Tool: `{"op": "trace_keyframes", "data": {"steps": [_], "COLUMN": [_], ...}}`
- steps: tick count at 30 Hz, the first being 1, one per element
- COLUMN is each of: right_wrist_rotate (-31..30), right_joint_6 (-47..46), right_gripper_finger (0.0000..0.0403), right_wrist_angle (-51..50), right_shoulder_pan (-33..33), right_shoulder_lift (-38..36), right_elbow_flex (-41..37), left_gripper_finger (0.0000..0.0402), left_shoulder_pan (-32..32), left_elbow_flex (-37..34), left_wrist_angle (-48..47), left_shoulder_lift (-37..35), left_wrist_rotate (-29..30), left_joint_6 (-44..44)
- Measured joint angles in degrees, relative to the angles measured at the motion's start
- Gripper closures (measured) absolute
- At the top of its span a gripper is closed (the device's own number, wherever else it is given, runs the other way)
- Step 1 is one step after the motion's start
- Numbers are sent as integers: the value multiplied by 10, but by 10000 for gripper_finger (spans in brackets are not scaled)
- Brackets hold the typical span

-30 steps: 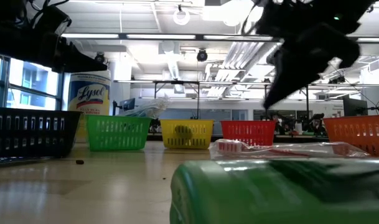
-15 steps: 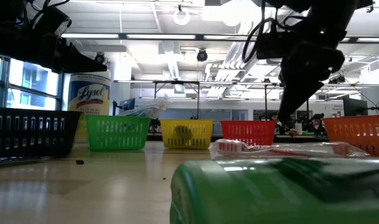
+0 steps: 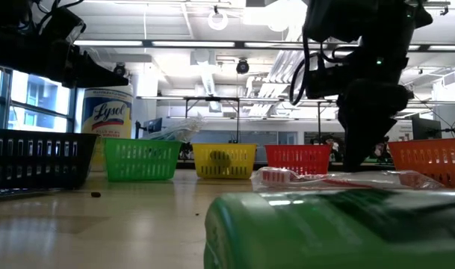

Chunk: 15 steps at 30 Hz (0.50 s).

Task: Pick & Place Travel size toiletries
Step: Put the black comb into the red bin

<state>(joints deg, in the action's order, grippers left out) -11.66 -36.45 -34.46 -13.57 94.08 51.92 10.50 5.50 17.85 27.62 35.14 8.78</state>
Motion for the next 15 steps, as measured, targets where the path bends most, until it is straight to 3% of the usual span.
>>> {"op": "trace_keyframes", "data": {"steps": [5,15], "right_wrist_rotate": [1,38], "right_joint_6": [-1,-45], "right_gripper_finger": [137,143], "right_wrist_angle": [-5,-9], "right_shoulder_pan": [19,49], "right_shoulder_lift": [0,0], "right_elbow_flex": [0,0], "left_gripper_finger": [401,401], "left_shoulder_pan": [0,0], "left_elbow_flex": [0,0], "left_wrist_angle": [0,0], "left_shoulder_lift": [0,0], "left_wrist_rotate": [0,0], "left_joint_6": [0,0]}}
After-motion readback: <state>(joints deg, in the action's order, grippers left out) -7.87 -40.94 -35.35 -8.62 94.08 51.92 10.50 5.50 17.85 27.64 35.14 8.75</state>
